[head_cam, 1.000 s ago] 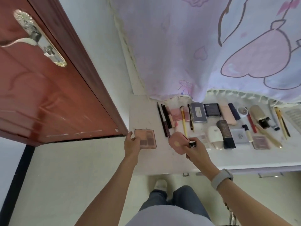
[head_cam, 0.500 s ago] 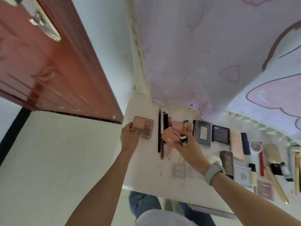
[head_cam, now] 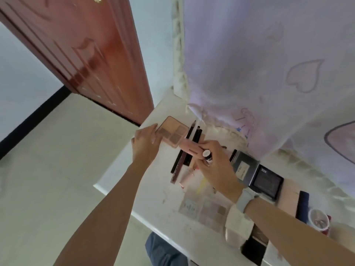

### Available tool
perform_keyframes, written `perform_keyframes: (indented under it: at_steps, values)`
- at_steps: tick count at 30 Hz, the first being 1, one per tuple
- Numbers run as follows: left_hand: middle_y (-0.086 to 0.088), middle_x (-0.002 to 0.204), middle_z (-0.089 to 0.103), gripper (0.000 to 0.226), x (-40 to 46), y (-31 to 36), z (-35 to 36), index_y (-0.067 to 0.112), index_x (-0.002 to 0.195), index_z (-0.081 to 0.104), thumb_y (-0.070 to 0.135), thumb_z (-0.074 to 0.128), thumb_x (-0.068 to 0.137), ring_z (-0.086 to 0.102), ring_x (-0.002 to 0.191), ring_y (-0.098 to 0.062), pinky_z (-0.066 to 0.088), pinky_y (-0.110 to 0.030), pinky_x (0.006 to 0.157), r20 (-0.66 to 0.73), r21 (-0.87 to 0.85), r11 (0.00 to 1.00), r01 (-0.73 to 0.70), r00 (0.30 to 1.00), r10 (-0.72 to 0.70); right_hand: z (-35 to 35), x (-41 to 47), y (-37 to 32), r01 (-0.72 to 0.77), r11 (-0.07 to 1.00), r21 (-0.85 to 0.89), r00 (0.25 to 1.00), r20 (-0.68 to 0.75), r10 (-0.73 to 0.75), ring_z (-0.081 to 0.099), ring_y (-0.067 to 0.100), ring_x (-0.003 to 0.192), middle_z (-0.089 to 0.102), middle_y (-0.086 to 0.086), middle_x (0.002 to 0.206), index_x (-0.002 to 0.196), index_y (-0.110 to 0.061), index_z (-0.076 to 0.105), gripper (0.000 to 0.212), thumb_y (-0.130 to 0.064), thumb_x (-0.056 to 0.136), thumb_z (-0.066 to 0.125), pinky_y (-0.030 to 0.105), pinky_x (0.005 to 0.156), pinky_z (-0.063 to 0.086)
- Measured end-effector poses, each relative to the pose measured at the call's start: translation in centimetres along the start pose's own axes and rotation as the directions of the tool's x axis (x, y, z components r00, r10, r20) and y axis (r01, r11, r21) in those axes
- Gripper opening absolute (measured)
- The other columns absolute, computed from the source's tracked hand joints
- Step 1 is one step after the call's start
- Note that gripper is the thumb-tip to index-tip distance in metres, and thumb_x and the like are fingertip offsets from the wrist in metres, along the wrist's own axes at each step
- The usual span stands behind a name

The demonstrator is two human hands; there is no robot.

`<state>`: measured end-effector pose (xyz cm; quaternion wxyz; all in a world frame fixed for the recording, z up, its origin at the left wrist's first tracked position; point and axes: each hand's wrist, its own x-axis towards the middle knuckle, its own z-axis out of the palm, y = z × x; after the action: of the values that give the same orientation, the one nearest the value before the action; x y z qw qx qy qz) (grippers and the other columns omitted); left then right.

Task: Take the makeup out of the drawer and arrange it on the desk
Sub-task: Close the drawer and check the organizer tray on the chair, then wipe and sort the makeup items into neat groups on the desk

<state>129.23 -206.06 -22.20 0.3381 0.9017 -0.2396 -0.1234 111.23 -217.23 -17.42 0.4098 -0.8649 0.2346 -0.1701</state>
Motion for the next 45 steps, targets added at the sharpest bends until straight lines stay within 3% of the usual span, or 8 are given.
perform_keyframes:
  at_steps: [3, 7, 20, 29, 33, 36, 39, 45]
  values:
    - [-0.005, 0.126, 0.058, 0.034, -2.1, -2.6, -1.7, 0.011, 0.123, 0.057, 0.014, 0.055, 0.089, 0.044, 0.12, -0.028, 0.027, -0.041, 0.099, -0.12, 0.121, 0.993, -0.002, 0.993, 0.016, 1.7, 0.4, -1.8, 0.266, 0.942, -0.203, 0.962, 0.114, -0.247, 0.061, 0.029, 0.065, 0.06, 0.018, 0.104, 0.093, 0.005, 0.058, 0.023, 0.001, 0.074, 0.07, 0.037, 0.045, 0.05]
    - [-0.006, 0.135, 0.051, 0.035, -5.8, -6.6, -3.8, 0.013, 0.124, 0.058, 0.016, 0.057, 0.089, 0.044, 0.125, -0.026, 0.025, -0.042, 0.101, -0.077, 0.279, 0.96, -0.025, 0.996, 0.049, 5.2, 0.3, -3.9, 0.435, 0.807, -0.398, 0.899, 0.238, -0.367, 0.062, 0.027, 0.061, 0.065, 0.013, 0.091, 0.081, 0.0, 0.063, 0.028, 0.004, 0.056, 0.076, 0.022, 0.03, 0.035]
    - [-0.004, 0.148, 0.035, 0.042, -8.1, -8.4, -3.6, 0.018, 0.137, 0.043, 0.026, 0.043, 0.096, 0.032, 0.136, -0.025, 0.022, -0.038, 0.108, -0.052, 0.366, 0.93, 0.002, 0.998, 0.018, 9.5, 1.7, -4.8, 0.316, 0.56, -0.766, 0.949, 0.251, -0.191, 0.062, 0.024, 0.065, 0.067, 0.011, 0.084, 0.078, -0.004, 0.066, 0.032, -0.015, 0.054, 0.084, 0.019, 0.039, 0.025]
    - [-0.008, 0.144, 0.042, 0.041, -8.2, -8.6, -3.1, 0.015, 0.134, 0.048, 0.024, 0.046, 0.094, 0.039, 0.132, -0.029, 0.028, -0.044, 0.106, -0.069, 0.366, 0.931, -0.002, 0.997, 0.029, 9.5, 0.0, -4.7, 0.18, 0.933, -0.311, 0.983, 0.02, -0.183, 0.054, 0.037, 0.088, 0.053, 0.022, 0.097, 0.091, 0.007, 0.052, 0.016, -0.004, 0.08, 0.049, 0.041, 0.063, 0.051]
    - [-0.007, 0.145, 0.041, 0.041, -8.2, -8.7, -3.1, 0.016, 0.135, 0.046, 0.026, 0.043, 0.095, 0.037, 0.133, -0.028, 0.027, -0.043, 0.107, -0.058, 0.388, 0.922, 0.0, 0.998, 0.024, 8.0, -0.2, -3.5, 0.641, 0.628, -0.441, 0.765, 0.427, -0.482, 0.056, 0.028, 0.079, 0.058, 0.012, 0.09, 0.09, -0.006, 0.056, 0.018, -0.001, 0.072, 0.056, 0.037, 0.067, 0.049]
    - [-0.006, 0.146, 0.039, 0.042, -8.2, -8.7, -3.1, 0.017, 0.136, 0.044, 0.028, 0.04, 0.096, 0.035, 0.134, -0.028, 0.026, -0.043, 0.108, -0.054, 0.396, 0.918, 0.001, 0.998, 0.022, 7.6, 0.2, -2.6, 0.736, 0.415, -0.535, 0.677, 0.57, -0.465, 0.06, 0.023, 0.082, 0.061, 0.004, 0.087, 0.088, -0.014, 0.064, 0.029, 0.001, 0.068, 0.05, 0.034, 0.073, 0.049]
    - [-0.006, 0.147, 0.038, 0.043, -8.0, -8.7, -3.0, 0.018, 0.136, 0.044, 0.029, 0.039, 0.096, 0.035, 0.134, -0.027, 0.025, -0.042, 0.108, -0.058, 0.405, 0.914, -0.004, 0.998, 0.03, 7.9, 0.5, -2.2, 0.706, 0.419, -0.57, 0.707, 0.546, -0.449, 0.06, 0.023, 0.08, 0.062, 0.004, 0.084, 0.088, -0.013, 0.063, 0.032, 0.001, 0.07, 0.042, 0.032, 0.07, 0.049]
    - [-0.012, 0.146, 0.037, 0.048, -8.0, -9.1, -2.5, 0.02, 0.139, 0.039, 0.035, 0.04, 0.094, 0.041, 0.126, -0.032, 0.03, -0.045, 0.102, -0.093, 0.457, 0.889, 0.013, 0.995, 0.033, 7.8, -0.2, -1.2, 0.654, 0.54, -0.53, 0.754, 0.506, -0.419, 0.061, 0.029, 0.092, 0.063, 0.013, 0.099, 0.094, -0.008, 0.066, 0.03, -0.004, 0.065, 0.066, 0.035, 0.077, 0.051]
